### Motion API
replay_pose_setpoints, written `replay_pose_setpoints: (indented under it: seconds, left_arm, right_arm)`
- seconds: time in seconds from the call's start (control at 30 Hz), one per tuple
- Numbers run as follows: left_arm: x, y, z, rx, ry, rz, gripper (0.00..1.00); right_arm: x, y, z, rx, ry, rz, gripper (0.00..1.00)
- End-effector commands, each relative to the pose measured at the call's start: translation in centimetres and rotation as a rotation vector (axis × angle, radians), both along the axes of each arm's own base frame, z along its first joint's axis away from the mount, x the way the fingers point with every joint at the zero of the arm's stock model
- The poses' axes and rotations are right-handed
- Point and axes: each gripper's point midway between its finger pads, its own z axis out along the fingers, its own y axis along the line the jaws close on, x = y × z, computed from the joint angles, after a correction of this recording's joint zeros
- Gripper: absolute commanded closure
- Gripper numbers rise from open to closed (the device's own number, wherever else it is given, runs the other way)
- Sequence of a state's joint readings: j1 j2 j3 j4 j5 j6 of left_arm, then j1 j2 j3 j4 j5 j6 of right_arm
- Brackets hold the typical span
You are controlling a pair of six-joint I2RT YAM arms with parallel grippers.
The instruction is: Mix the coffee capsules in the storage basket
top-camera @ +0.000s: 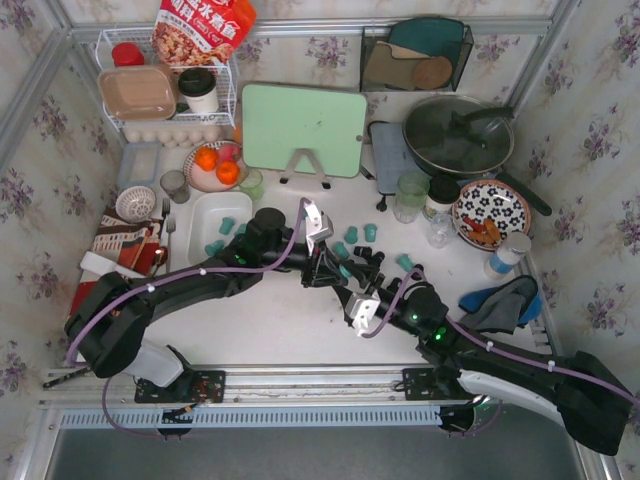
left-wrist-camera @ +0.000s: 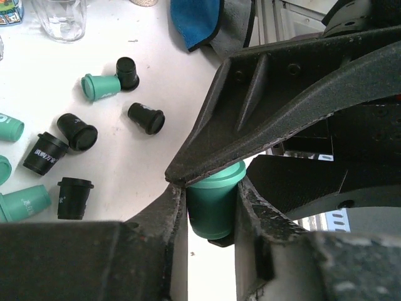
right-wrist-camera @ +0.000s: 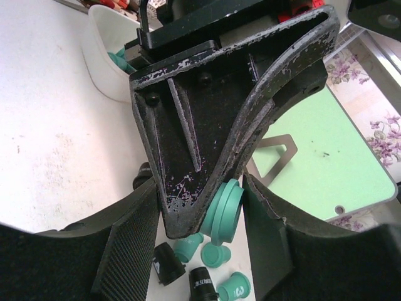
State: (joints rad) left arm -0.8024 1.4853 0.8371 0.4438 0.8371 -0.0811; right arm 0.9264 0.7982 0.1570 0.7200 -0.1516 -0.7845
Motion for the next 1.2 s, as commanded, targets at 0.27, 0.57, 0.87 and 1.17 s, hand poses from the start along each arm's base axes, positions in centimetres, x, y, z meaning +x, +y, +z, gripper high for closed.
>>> replay_pose_setpoints:
  seconds: [0.27,0.57,0.87,1.17]
  left_arm:
    - [1.4,0.8,0.7,0.014,-0.074,0.077,0.82]
    - [10.8,7.9,0.4,0.088,-0.006,0.575,0.8]
    - [19.0,24.5,-5.2,0.257,0.218,1.341,0.68]
    - [21.4,28.0,-10.5,0.314,0.462,1.394,0.65]
  right_arm:
    - [0.6,-1.9,1.9,0.108,0.043,-0.1,0.0]
    - [3.3,-7.0,4.4,0.557,0.389,-0.412,0.0]
    - [6.3,-9.8,-1.0,0.61,0.714,-0.854,0.0]
    - [7.8,-6.1,-8.4,0.61,0.942,-0.966,0.1]
